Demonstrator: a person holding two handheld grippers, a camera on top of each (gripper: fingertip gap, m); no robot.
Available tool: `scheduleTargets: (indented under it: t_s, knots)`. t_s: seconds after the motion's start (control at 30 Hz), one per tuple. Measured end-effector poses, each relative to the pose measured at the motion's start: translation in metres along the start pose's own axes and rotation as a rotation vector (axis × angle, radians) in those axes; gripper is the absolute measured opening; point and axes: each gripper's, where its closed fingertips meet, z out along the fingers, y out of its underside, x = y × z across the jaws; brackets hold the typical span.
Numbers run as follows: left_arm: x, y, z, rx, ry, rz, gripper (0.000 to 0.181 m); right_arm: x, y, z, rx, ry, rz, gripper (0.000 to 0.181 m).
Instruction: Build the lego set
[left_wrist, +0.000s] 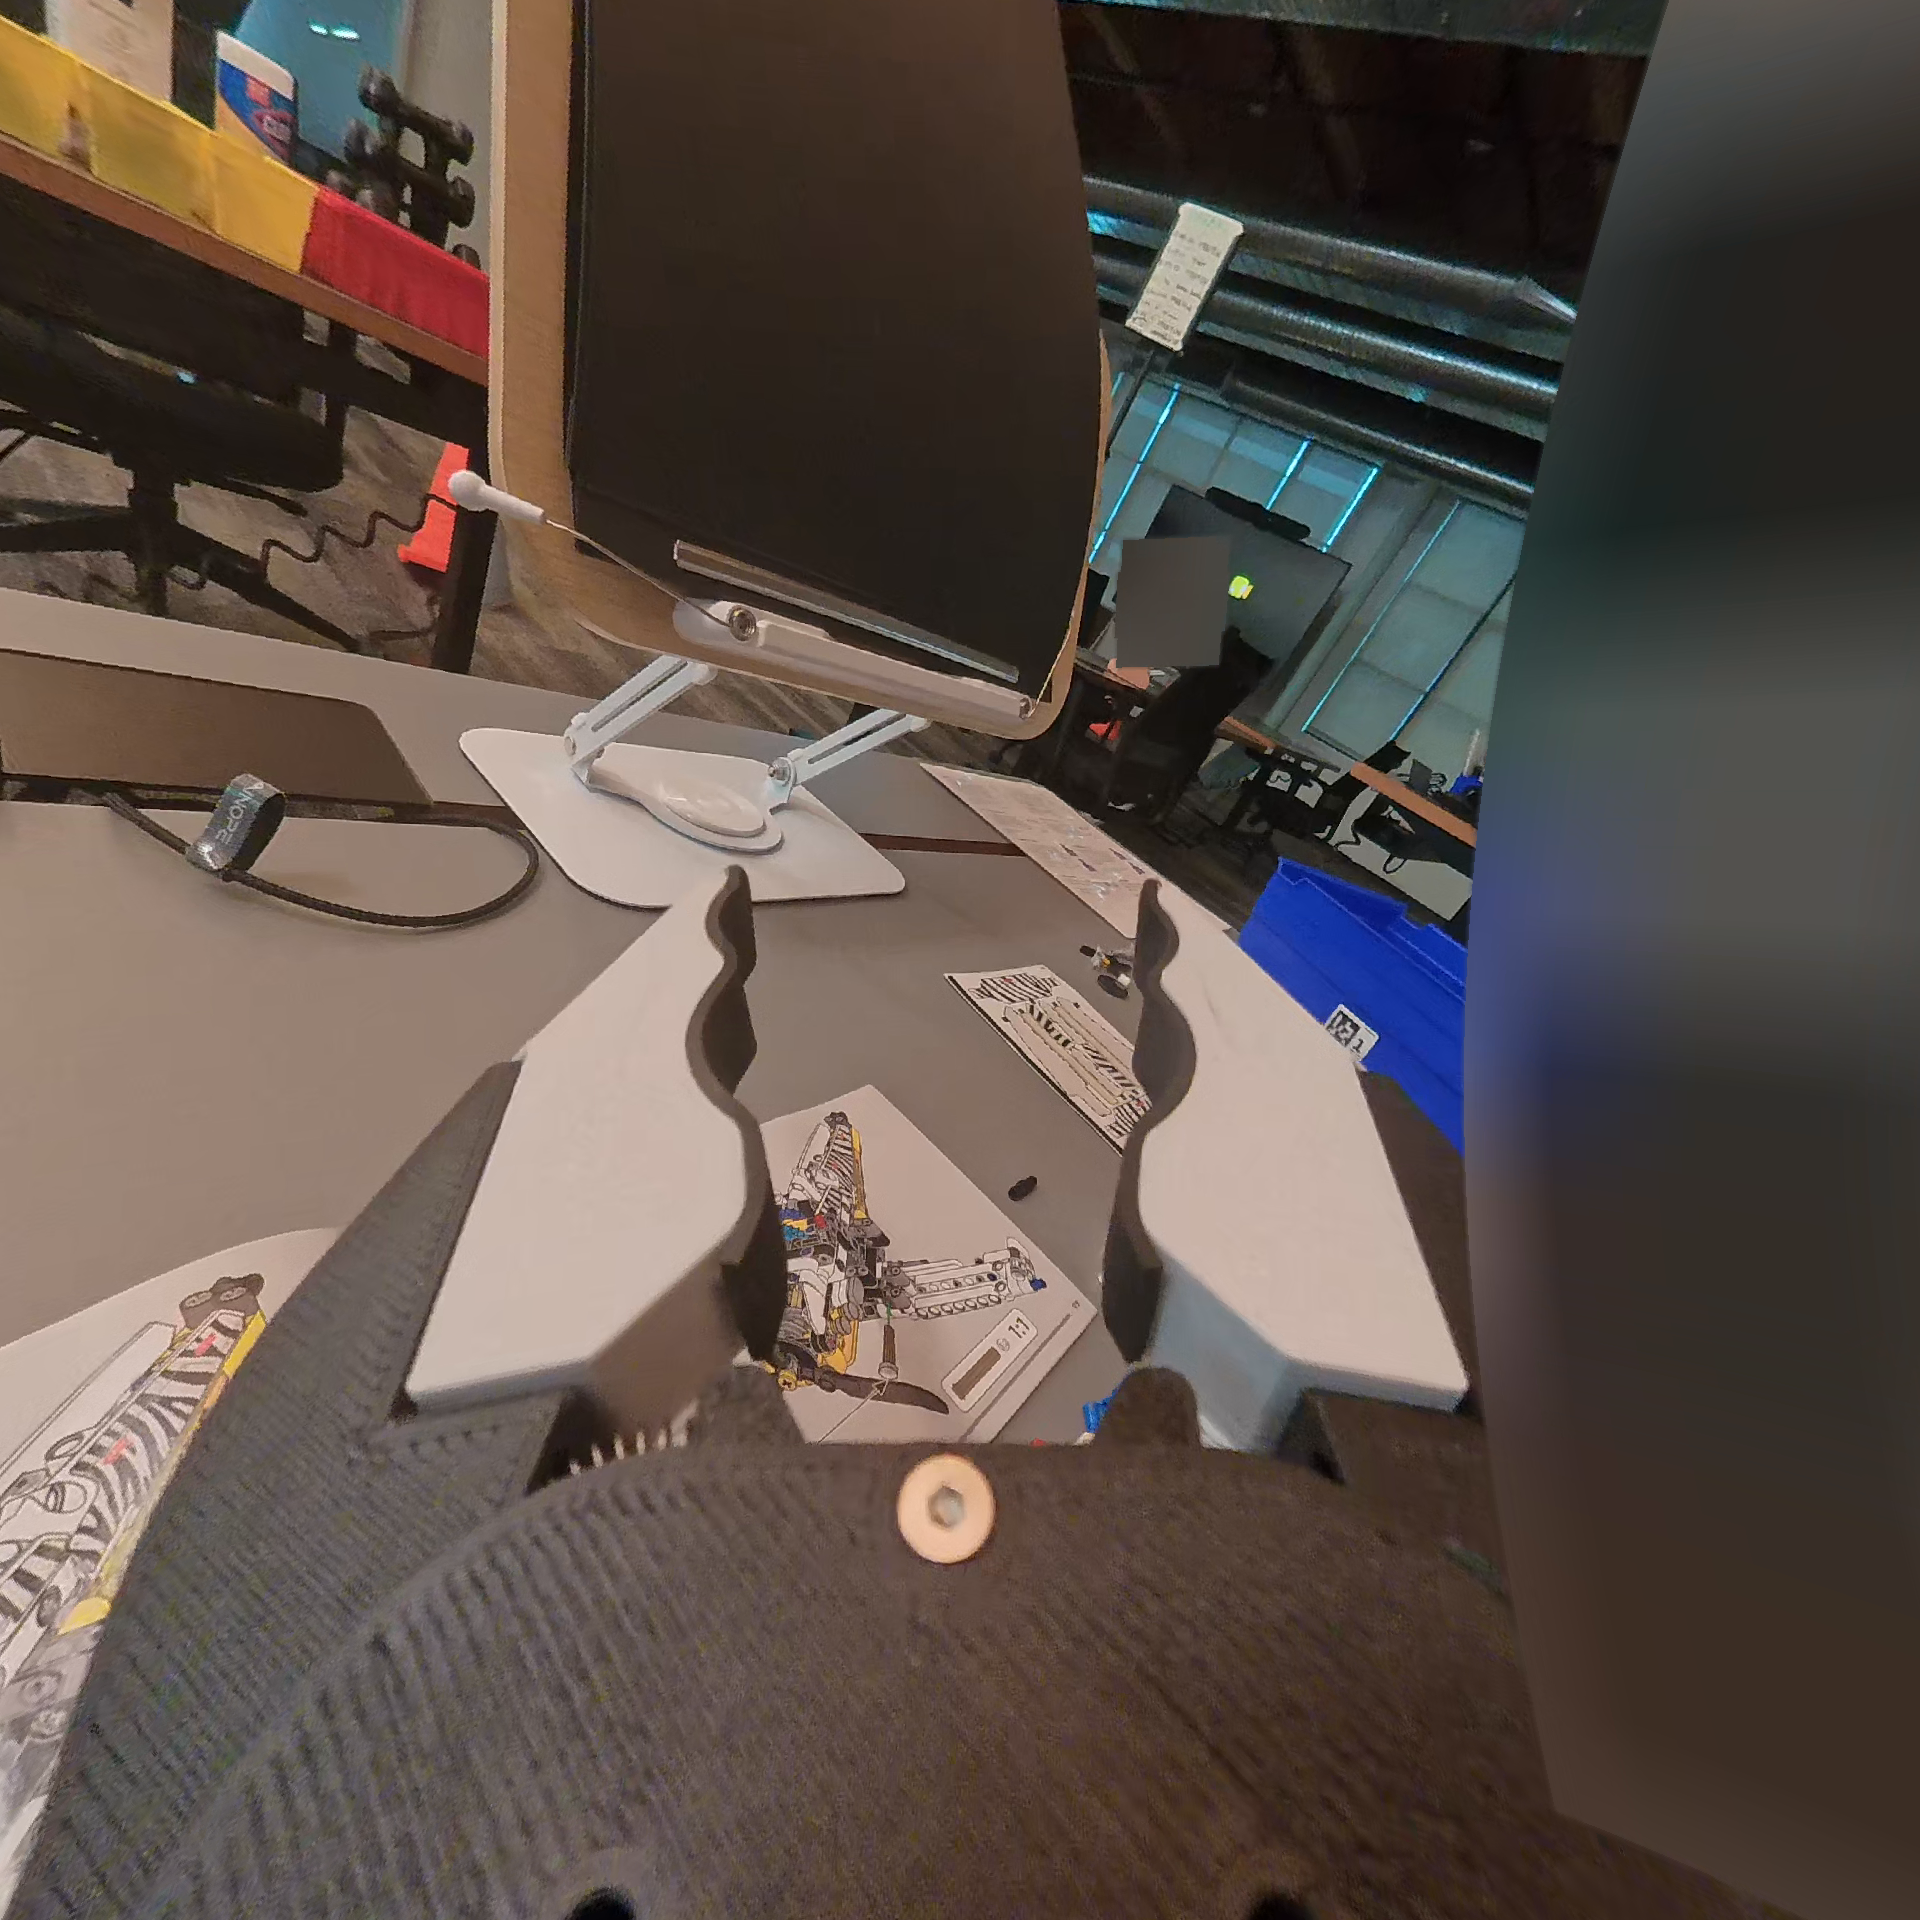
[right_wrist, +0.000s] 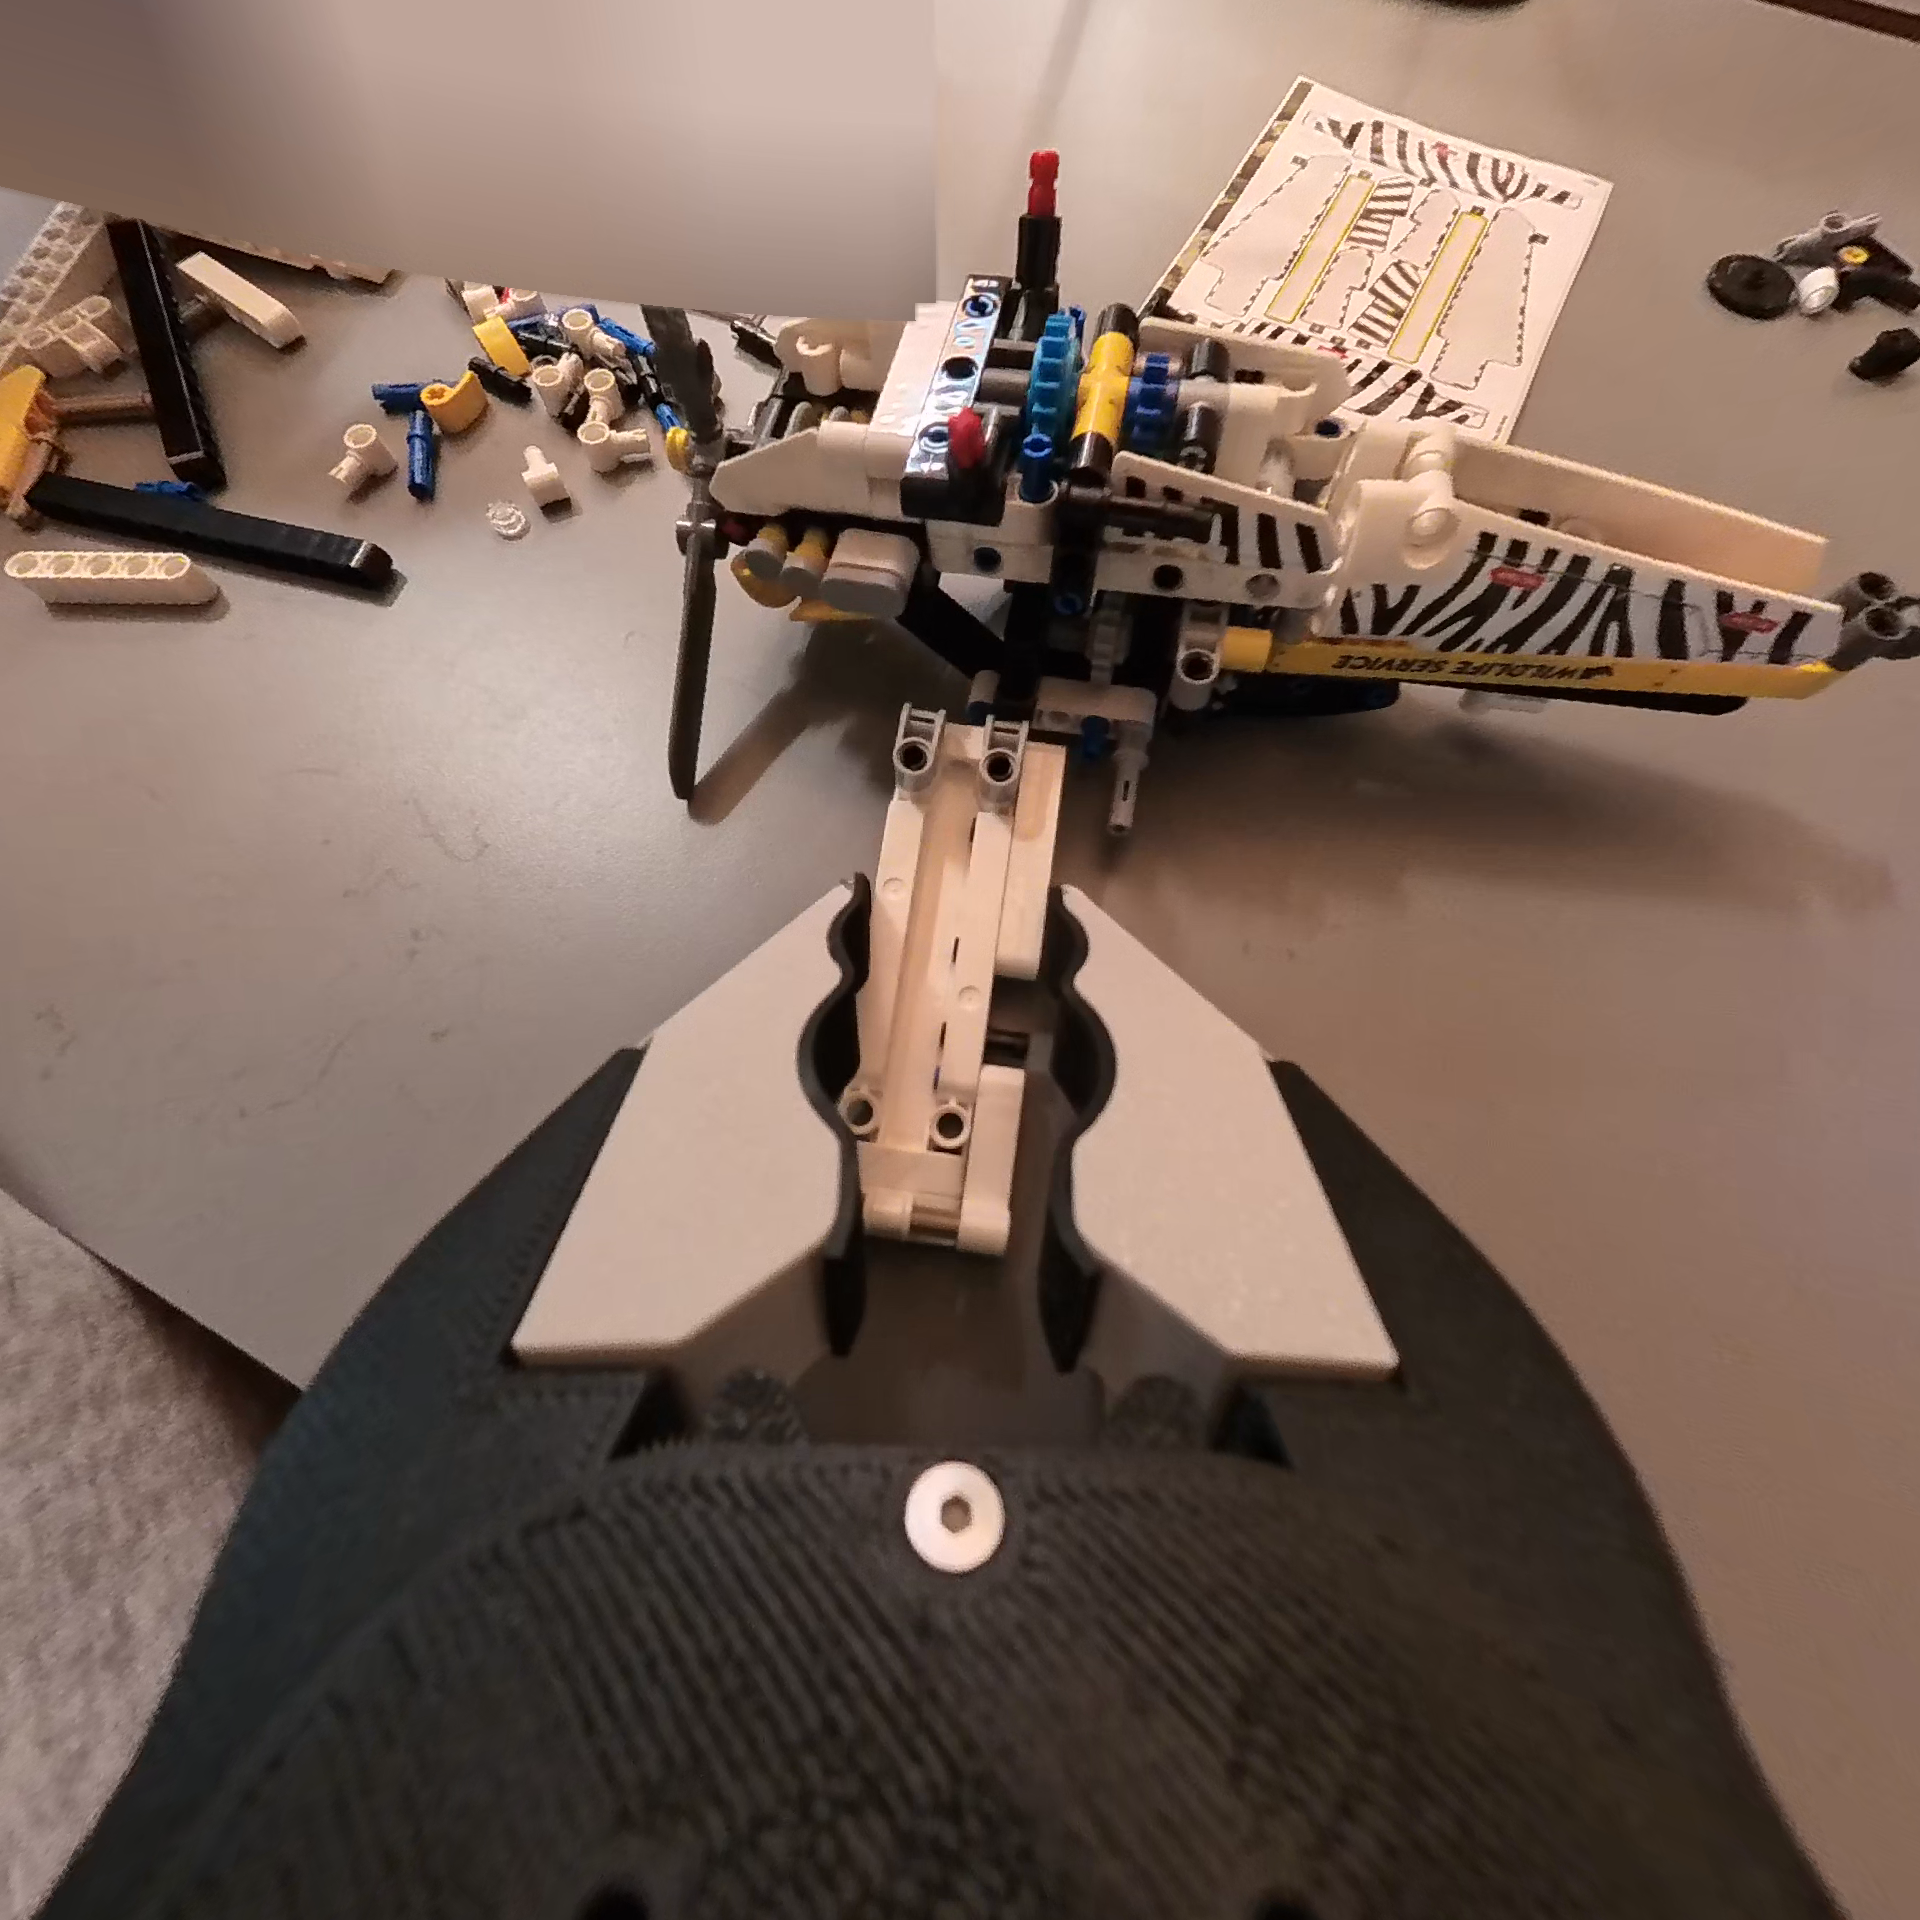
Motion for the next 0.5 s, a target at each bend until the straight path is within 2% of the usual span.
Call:
scheduleTargets:
  t_s: [0.5]
  knots:
    - [0.0045,-0.0092,-0.0050,0.051,0.005,0.020,0.067,-0.0003,0.0014,0.0012,-0.013,0.001,-0.002,0.032]
